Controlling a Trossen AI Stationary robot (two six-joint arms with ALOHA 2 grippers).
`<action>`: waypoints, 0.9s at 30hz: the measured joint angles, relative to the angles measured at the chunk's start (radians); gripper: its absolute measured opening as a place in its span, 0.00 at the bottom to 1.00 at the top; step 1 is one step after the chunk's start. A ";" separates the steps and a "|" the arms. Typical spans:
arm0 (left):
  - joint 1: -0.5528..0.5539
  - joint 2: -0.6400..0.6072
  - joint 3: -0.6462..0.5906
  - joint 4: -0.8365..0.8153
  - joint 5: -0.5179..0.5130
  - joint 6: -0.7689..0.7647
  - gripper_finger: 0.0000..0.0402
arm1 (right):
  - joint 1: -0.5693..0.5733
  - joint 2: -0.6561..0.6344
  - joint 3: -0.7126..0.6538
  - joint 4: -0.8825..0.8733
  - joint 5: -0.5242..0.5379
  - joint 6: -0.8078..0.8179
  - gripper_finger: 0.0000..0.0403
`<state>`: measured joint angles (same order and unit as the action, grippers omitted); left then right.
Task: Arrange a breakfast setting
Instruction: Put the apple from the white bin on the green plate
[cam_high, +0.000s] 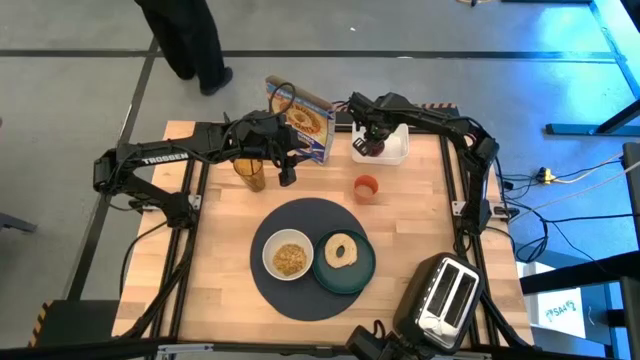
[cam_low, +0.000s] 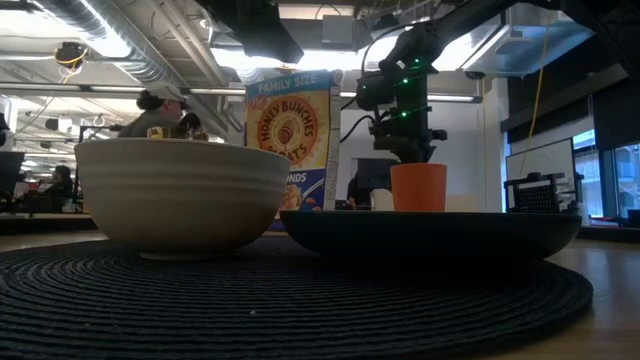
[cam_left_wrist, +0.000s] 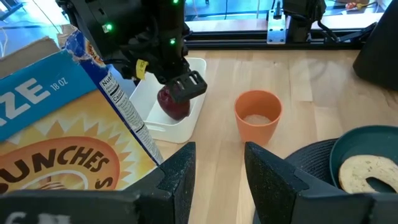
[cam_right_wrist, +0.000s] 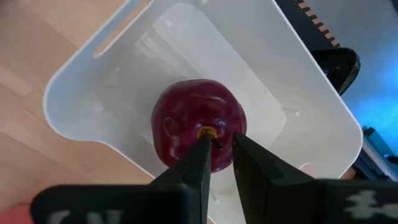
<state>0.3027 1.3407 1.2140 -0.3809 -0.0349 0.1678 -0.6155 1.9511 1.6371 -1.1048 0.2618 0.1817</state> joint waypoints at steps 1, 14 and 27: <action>0.000 0.000 0.000 0.000 0.000 0.000 0.33 | 0.000 0.000 0.000 0.000 0.000 0.012 0.14; 0.000 0.000 0.000 0.000 -0.001 0.001 0.33 | 0.008 0.010 0.000 -0.014 0.032 0.053 0.14; 0.000 0.000 0.000 0.000 -0.006 0.003 0.33 | 0.008 0.010 0.000 -0.017 0.026 0.095 0.14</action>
<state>0.3027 1.3403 1.2140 -0.3805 -0.0414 0.1703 -0.6079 1.9610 1.6375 -1.1217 0.2874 0.2764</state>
